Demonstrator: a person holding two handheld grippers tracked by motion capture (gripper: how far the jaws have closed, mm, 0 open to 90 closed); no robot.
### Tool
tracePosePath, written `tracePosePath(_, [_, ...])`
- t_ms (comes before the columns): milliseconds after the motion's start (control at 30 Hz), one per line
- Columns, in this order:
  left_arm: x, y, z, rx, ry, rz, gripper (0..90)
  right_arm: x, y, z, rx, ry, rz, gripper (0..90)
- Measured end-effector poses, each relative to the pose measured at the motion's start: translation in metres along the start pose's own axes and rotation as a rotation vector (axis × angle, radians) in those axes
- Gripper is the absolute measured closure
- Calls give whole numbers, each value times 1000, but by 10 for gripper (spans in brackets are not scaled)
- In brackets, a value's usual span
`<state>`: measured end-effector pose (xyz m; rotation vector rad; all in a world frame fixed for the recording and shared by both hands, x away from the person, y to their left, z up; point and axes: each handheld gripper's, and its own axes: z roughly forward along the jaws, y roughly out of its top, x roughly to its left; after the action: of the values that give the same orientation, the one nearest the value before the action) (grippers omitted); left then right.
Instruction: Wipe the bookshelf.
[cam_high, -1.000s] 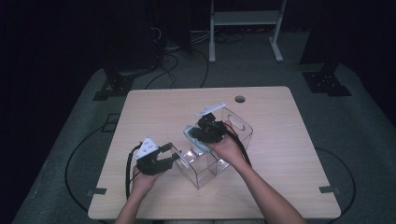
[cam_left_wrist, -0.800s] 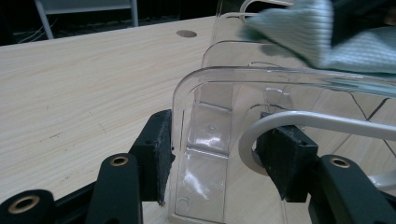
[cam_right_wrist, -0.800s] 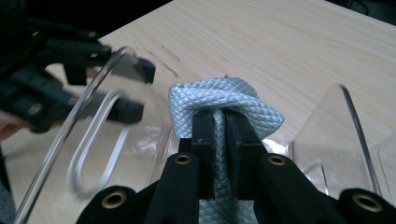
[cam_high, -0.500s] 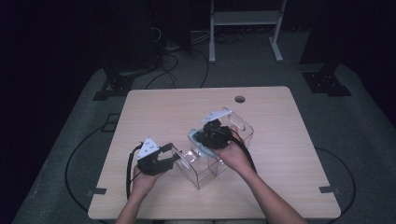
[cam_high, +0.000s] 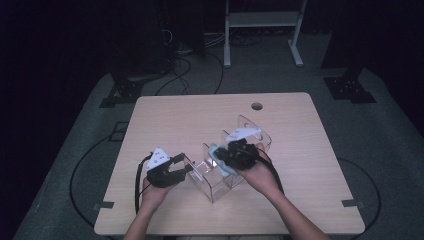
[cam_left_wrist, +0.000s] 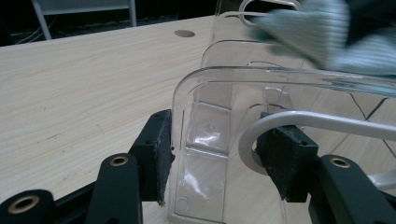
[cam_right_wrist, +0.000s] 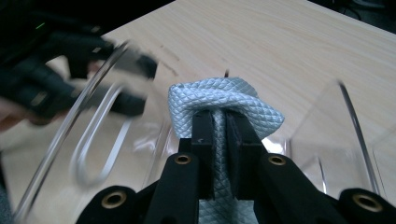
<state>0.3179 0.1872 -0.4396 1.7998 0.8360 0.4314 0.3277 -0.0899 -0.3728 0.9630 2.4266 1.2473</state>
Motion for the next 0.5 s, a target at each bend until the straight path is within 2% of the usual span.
tracePosePath(100, [0,0,0,3,-4,2,456,3,-24,-21,-46,16,2,820])
tracePosePath(200, [0,0,0,3,-1,0,456,6,-40,-38,-80,31,1,821])
tracePosePath(300, [0,0,0,4,-3,1,455,7,-56,-52,-106,20,3,821])
tracePosePath(400, [0,0,1,2,-4,-7,455,-3,-68,-61,-122,-10,43,821])
tracePosePath(500, [0,0,1,1,-4,-7,455,-23,-78,-66,-139,-43,106,820])
